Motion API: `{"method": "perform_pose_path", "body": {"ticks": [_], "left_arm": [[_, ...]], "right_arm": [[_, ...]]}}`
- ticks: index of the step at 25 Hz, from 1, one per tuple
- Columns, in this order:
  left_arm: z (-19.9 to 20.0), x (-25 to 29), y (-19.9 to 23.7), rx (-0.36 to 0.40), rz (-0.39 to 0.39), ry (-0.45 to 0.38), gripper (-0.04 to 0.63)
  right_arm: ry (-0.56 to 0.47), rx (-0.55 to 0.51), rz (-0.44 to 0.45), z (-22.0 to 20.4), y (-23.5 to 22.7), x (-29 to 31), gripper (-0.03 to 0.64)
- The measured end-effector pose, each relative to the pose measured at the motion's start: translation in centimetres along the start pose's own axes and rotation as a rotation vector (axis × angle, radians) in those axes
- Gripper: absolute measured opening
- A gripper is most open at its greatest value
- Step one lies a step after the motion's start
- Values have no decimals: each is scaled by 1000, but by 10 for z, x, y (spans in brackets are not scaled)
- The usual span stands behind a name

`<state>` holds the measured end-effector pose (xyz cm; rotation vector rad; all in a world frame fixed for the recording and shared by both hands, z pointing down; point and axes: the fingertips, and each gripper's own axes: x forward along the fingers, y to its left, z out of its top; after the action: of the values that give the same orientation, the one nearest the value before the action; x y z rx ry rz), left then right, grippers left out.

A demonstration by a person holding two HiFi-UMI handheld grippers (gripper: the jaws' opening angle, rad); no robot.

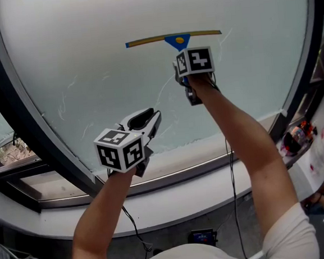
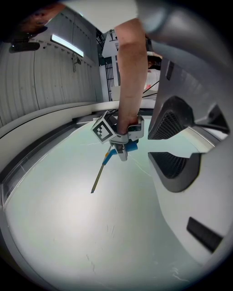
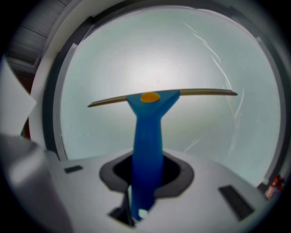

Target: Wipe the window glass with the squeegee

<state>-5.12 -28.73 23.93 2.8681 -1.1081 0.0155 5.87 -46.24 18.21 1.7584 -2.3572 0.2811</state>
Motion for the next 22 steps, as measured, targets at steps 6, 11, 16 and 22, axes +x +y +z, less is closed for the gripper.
{"method": "perform_pose_path", "body": {"ticks": [6, 11, 16, 22], "left_arm": [[-12, 1, -1, -24, -2, 7, 107], [-20, 1, 1, -33, 2, 15, 107], [-31, 1, 1, -45, 3, 25, 107], [-42, 1, 2, -62, 7, 37, 107]], "right_arm": [[25, -3, -3, -20, -3, 4, 109], [34, 2, 3, -29, -1, 6, 109], [50, -8, 5, -42, 0, 8, 109], [74, -23, 5, -62, -1, 10, 109]]}}
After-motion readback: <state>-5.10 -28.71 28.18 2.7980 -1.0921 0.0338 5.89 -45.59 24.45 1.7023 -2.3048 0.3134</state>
